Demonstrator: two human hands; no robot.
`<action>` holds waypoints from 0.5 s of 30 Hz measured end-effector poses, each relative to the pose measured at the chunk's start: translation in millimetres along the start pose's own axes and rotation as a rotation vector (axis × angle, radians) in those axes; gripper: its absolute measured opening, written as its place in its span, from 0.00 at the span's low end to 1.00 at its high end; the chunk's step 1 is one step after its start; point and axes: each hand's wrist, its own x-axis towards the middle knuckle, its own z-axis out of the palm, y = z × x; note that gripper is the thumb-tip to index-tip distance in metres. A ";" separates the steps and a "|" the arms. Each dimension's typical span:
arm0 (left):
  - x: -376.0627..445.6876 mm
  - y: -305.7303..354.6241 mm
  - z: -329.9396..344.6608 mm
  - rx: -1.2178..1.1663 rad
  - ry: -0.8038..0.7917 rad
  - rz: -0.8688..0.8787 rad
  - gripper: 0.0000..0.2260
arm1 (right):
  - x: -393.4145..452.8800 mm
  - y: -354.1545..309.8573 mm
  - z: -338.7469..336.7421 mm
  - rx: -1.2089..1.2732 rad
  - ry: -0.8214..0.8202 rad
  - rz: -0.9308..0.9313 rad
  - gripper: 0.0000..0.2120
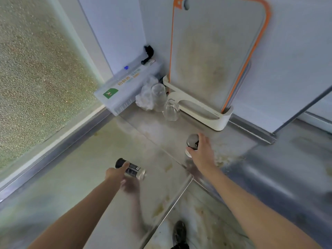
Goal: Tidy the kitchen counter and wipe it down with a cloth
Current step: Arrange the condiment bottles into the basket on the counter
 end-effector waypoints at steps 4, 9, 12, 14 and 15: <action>-5.4 17.2 8.2 -0.003 -0.091 -0.023 0.16 | -8.4 3.7 -15.9 0.027 0.044 0.029 0.27; -49.9 47.3 32.2 0.174 -0.107 0.242 0.10 | -38.5 26.4 -58.6 0.148 0.097 0.060 0.25; -102.0 75.1 67.0 0.332 -0.161 0.654 0.07 | -61.0 46.1 -97.5 0.178 0.140 0.107 0.24; -140.2 89.6 95.3 0.354 -0.243 0.865 0.12 | -75.7 62.2 -122.7 0.165 0.201 0.141 0.25; -158.2 94.8 110.8 0.346 -0.296 0.933 0.12 | -82.7 71.0 -134.9 0.157 0.235 0.159 0.25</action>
